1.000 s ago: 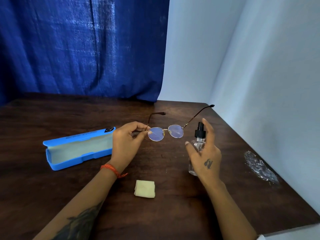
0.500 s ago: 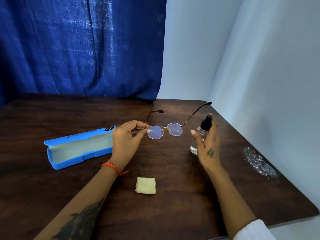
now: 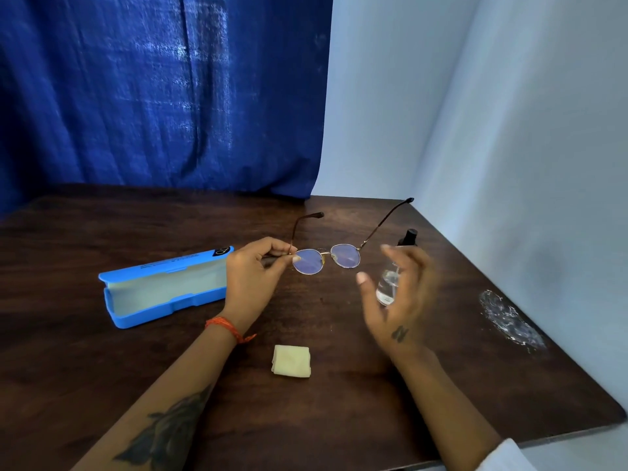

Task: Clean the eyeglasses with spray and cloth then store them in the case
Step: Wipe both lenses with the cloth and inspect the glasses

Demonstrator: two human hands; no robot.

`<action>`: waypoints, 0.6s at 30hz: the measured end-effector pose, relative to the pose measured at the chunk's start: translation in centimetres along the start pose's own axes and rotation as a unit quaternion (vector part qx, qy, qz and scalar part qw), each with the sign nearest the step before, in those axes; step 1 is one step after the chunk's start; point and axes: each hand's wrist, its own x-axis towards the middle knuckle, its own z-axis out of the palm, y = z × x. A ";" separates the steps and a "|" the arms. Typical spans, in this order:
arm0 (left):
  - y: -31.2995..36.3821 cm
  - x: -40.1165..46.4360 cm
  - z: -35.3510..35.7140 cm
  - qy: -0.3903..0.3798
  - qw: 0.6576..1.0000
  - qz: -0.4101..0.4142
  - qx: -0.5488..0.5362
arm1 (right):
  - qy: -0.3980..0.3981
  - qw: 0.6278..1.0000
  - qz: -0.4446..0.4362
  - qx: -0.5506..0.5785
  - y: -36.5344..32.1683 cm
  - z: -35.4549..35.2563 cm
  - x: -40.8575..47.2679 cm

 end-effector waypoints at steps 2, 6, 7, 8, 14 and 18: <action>-0.2 0.0 0.0 -0.002 1.000 -0.005 0.000 | -0.117 0.987 -0.041 0.099 -1.7 0.4 -0.7; -0.4 0.1 0.0 0.006 0.999 -0.043 -0.032 | -0.344 0.910 -0.079 0.216 -3.7 1.1 -1.5; -0.4 0.1 0.0 0.008 0.998 -0.053 -0.040 | -0.378 0.894 -0.096 0.219 -3.9 1.2 -1.7; -0.3 0.2 0.0 0.009 0.997 -0.060 -0.046 | -0.408 0.879 -0.113 0.219 -4.0 1.2 -1.9; -0.4 0.2 0.2 0.005 0.997 -0.064 -0.045 | -0.479 0.839 -0.095 0.241 -4.3 1.6 -2.6; -0.6 0.2 0.3 0.001 0.997 -0.063 -0.037 | -0.402 0.883 -0.025 0.240 -4.1 1.9 -2.5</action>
